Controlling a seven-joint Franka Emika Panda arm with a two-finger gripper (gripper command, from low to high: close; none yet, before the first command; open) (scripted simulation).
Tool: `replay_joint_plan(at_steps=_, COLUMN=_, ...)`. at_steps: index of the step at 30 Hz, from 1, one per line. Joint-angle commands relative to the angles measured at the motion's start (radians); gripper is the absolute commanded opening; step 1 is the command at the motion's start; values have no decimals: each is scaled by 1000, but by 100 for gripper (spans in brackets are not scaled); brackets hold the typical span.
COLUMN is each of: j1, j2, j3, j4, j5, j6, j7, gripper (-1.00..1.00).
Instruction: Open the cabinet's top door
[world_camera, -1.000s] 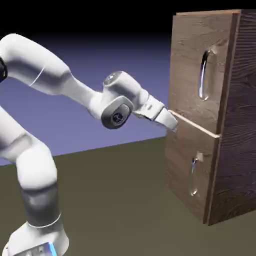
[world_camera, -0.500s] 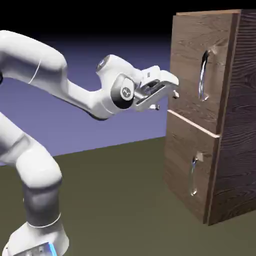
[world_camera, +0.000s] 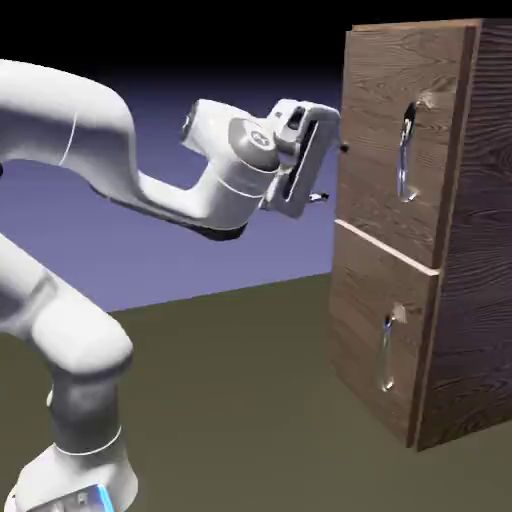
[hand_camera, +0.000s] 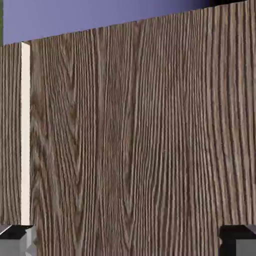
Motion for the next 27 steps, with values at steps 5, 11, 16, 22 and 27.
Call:
replay_joint_plan(at_steps=5, j1=54, j2=-15, j3=-60, j4=43, j5=-218, j6=1, j7=-57, gripper=0)
replay_joint_plan(at_steps=11, j1=118, j2=-33, j3=-131, j4=94, j5=-478, j6=2, j7=-125, gripper=0)
replay_joint_plan(at_steps=16, j1=171, j2=-49, j3=-191, j4=137, j5=-696, j6=3, j7=-182, gripper=0)
replay_joint_plan(at_steps=22, j1=235, j2=-67, j3=-263, j4=188, j5=-957, j6=4, j7=-250, gripper=0)
replay_joint_plan(at_steps=27, j1=289, j2=-82, j3=-322, j4=231, j5=-1174, j6=4, j7=-307, gripper=0)
